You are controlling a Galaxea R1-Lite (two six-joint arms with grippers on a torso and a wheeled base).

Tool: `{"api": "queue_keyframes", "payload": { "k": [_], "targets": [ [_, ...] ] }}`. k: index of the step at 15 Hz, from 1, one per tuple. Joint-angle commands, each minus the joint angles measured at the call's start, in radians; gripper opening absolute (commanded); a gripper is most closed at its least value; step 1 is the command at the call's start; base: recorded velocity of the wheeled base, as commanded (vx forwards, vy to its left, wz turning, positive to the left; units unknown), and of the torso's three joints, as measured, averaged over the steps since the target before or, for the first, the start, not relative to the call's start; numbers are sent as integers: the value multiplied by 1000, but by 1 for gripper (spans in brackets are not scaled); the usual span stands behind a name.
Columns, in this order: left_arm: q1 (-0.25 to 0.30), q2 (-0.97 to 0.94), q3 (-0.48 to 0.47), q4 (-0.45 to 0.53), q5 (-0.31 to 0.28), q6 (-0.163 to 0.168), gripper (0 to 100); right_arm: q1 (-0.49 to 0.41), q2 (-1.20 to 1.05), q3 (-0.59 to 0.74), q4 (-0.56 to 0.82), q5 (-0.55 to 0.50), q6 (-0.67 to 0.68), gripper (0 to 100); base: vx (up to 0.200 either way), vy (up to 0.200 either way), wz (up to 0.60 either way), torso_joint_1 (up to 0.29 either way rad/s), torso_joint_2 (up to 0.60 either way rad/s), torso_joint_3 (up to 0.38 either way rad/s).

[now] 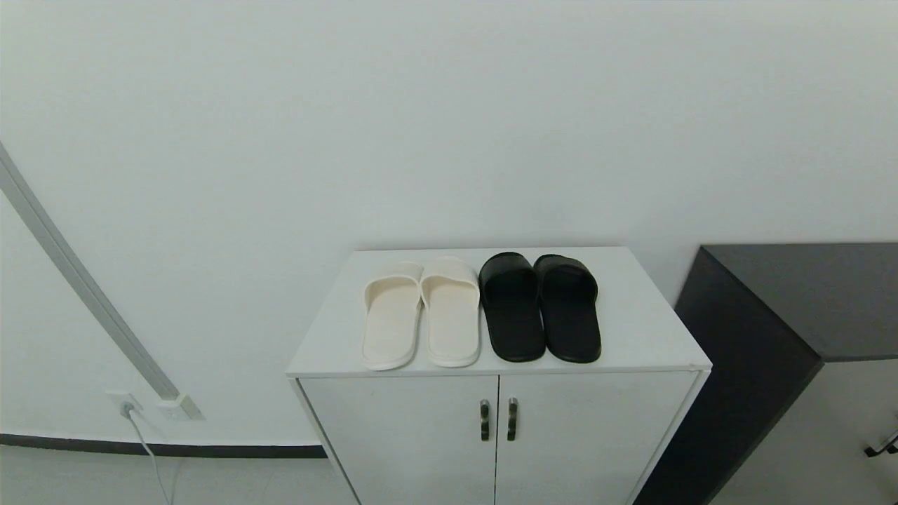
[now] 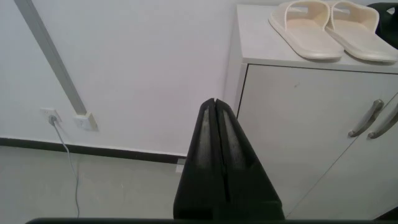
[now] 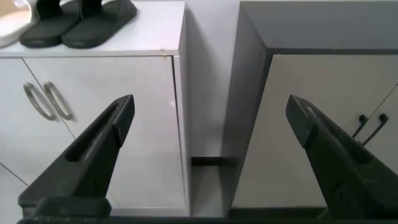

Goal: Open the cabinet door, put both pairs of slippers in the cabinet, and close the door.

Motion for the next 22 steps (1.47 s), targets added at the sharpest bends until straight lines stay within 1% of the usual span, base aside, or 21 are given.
{"api": "queue_keyframes", "payload": {
  "k": [1,2,3,4,5,7,8,9,10,11,12,13,14,15,17,19,20,22],
  "targets": [
    [0,0,0,0,0,1,0,7,104,2,-13,2,19,100,0,0,0,0,0,0],
    [0,0,0,0,0,1,0,22,170,-135,-61,2,180,100,0,0,0,0,0,0],
    [0,0,0,0,0,1,0,43,279,-254,-22,-3,274,100,0,0,0,0,0,0],
    [0,0,0,0,0,1,0,51,324,-245,7,9,144,100,0,0,0,0,0,0],
    [0,0,0,0,0,1,0,69,366,-227,16,34,76,100,0,0,0,0,0,0],
    [0,0,0,1,-1,2,0,125,567,-233,5,140,45,100,0,0,0,0,0,0],
    [0,0,0,0,-1,2,0,168,690,-265,-16,149,15,100,0,0,0,0,0,0],
    [0,0,0,0,-1,2,0,235,805,-296,-68,146,22,100,0,0,0,0,0,0],
    [0,0,0,0,-1,2,0,278,865,-313,-107,141,42,100,0,0,0,0,0,0],
    [0,0,0,0,0,1,0,418,1022,-348,-229,54,140,100,0,0,0,0,0,0],
    [0,0,0,1,-1,2,0,530,1127,-363,-312,-40,190,100,0,0,0,0,0,0],
    [0,0,0,0,-1,2,0,599,1227,-393,-404,-104,240,100,0,0,0,0,0,0],
    [0,0,0,0,-1,2,0,612,1290,-412,-456,-115,263,100,0,0,0,0,0,0],
    [0,0,0,0,-1,2,0,617,1388,-462,-532,-122,271,100,0,0,0,0,0,0],
    [0,0,0,0,-1,2,0,626,1479,-541,-556,-156,280,100,0,0,0,0,0,0],
    [0,0,0,1,-1,2,0,685,1594,-686,-553,-262,325,100,0,0,0,0,0,0],
    [0,0,0,1,-1,2,0,700,1624,-719,-552,-294,329,100,0,0,0,0,0,0],
    [-1,0,0,1,-1,2,0,743,1746,-836,-555,-402,335,100,0,0,0,0,0,0]
  ]
}}
